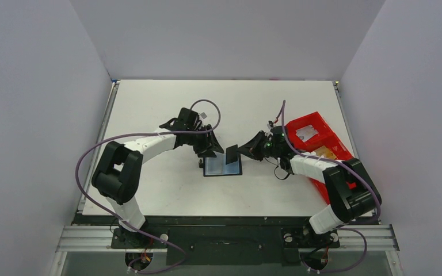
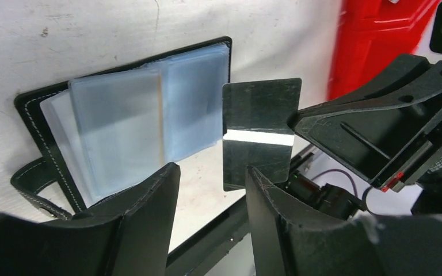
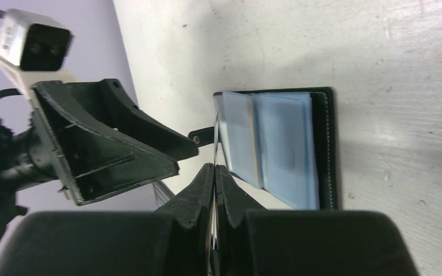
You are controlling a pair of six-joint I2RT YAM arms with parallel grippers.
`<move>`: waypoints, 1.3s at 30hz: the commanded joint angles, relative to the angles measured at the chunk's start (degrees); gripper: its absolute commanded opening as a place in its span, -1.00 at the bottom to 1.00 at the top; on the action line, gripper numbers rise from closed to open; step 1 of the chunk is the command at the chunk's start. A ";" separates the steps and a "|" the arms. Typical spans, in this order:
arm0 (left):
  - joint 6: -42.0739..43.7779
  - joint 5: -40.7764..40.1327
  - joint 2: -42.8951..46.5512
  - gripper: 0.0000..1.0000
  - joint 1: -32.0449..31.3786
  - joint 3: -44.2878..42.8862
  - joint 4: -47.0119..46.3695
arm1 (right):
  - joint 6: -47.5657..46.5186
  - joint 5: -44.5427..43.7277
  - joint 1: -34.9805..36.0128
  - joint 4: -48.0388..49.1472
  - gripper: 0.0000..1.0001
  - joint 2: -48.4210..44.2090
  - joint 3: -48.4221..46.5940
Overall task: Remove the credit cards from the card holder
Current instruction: Remove the credit card from the card holder, then place the credit card in the storage box.
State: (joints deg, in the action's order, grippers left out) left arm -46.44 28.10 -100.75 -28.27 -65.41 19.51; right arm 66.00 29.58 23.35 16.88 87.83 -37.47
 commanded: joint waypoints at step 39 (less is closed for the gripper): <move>-27.56 16.63 5.38 -1.00 3.21 12.48 -45.19 | 9.87 7.71 -1.40 15.15 0.03 -4.69 2.22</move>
State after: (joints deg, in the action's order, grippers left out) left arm -69.65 42.72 -97.91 -25.76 -53.25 -14.92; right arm 75.92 36.51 21.78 27.40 86.35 -35.42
